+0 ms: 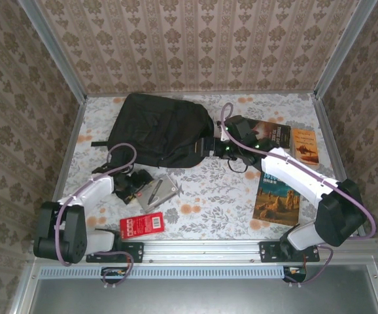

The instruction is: Pack the student bag

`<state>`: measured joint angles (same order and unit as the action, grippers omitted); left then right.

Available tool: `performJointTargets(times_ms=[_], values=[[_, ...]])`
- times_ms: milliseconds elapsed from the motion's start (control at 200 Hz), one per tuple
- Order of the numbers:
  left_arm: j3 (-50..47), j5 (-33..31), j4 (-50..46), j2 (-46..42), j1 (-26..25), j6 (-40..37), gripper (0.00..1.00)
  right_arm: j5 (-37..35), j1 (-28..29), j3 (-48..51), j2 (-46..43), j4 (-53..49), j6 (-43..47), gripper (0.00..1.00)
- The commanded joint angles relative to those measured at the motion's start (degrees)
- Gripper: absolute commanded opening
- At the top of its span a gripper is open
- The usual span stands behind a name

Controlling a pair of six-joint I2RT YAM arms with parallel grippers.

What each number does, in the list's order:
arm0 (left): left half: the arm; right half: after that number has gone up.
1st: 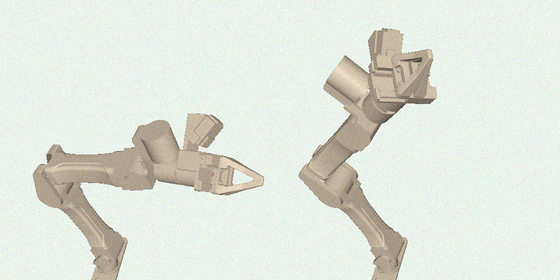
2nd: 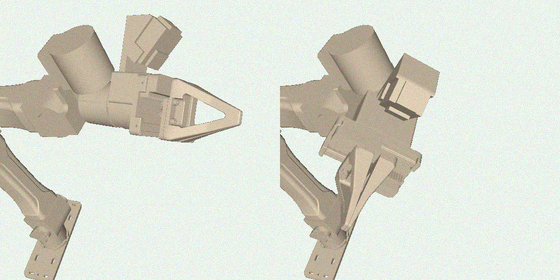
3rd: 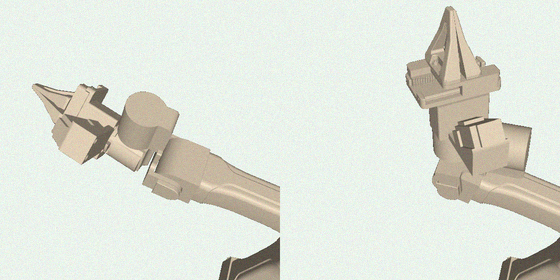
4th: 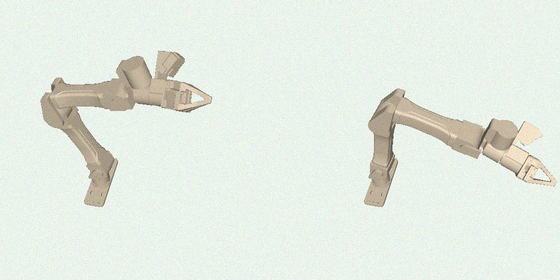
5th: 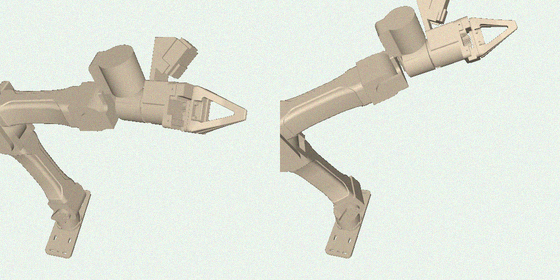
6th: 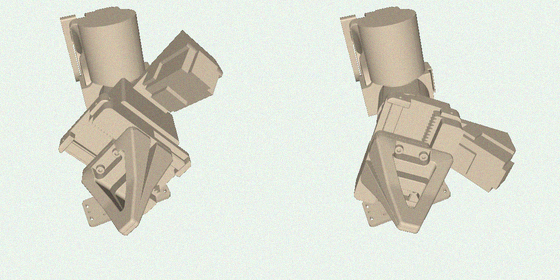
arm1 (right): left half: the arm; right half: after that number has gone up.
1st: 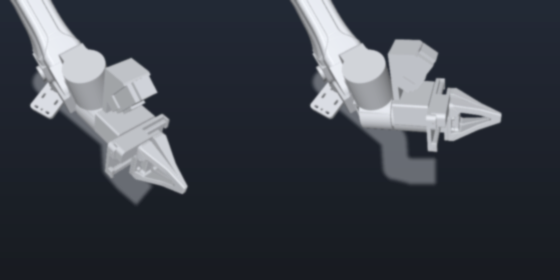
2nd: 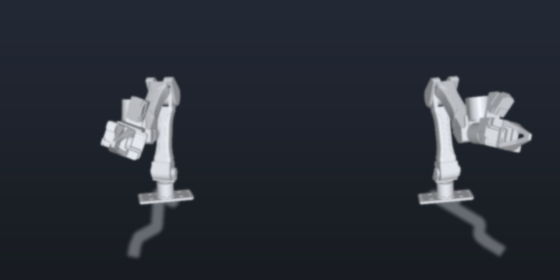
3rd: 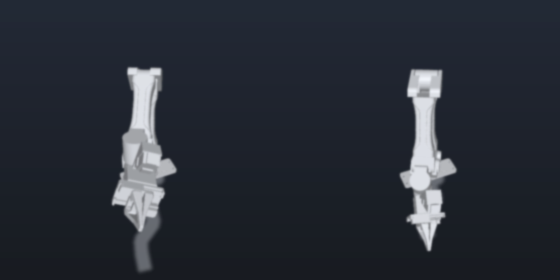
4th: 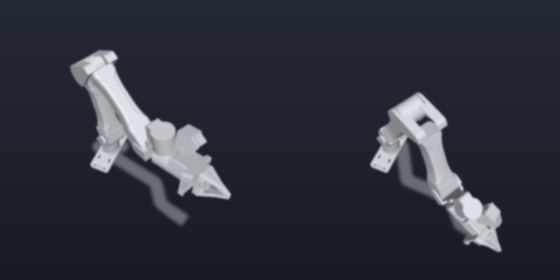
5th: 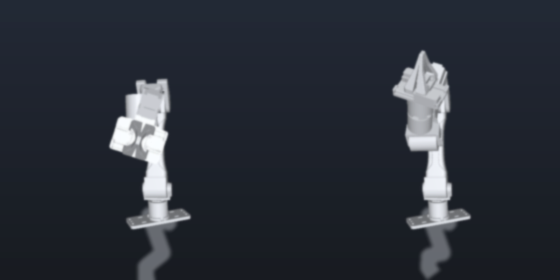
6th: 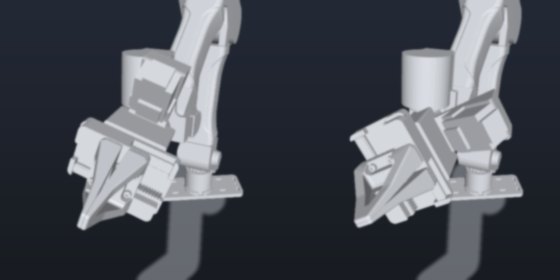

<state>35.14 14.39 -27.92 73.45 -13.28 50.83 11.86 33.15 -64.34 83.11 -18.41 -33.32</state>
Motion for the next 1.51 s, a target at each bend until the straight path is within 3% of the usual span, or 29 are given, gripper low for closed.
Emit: performJointTargets(times_ms=[0, 135, 395, 835, 1070, 1240, 1500], values=[[4.39, -1.05, -3.79, -0.37, -1.16, -3.19, 0.89, 4.46, 2.82, -1.42, 1.22, -3.38, 5.47, 0.93], [4.27, -5.77, -10.04, -6.69, -1.0, -2.35, 0.9, 7.18, 6.51, -3.6, 5.84, -5.5, 9.29, 0.93], [-3.36, -0.47, -8.85, -16.23, -1.0, 3.03, 0.9, 10.98, 11.16, -10.32, 18.52, -5.19, 9.57, 0.93], [-4.87, 2.55, 4.09, -7.89, -3.6, 3.93, 0.86, 17.72, 11.66, -12.87, 31.81, 2.7, 4.65, 0.88], [-0.17, 2.35, 8.39, 0.82, -10.37, 2.75, 0.84, 13.47, 11.2, -8.17, 29.03, 4.14, 4.77, 0.86], [4.51, 2.47, 9.01, 5.6, -12.47, 0.15, 0.83, 8.06, 10.15, -0.53, 22.88, 6.55, 3.36, 0.87], [14.08, 3.41, 8.09, 13.91, -20.42, -5.3, 0.83, -0.63, 7.96, 8.65, 10.9, 5.34, 1.6, 0.88]])
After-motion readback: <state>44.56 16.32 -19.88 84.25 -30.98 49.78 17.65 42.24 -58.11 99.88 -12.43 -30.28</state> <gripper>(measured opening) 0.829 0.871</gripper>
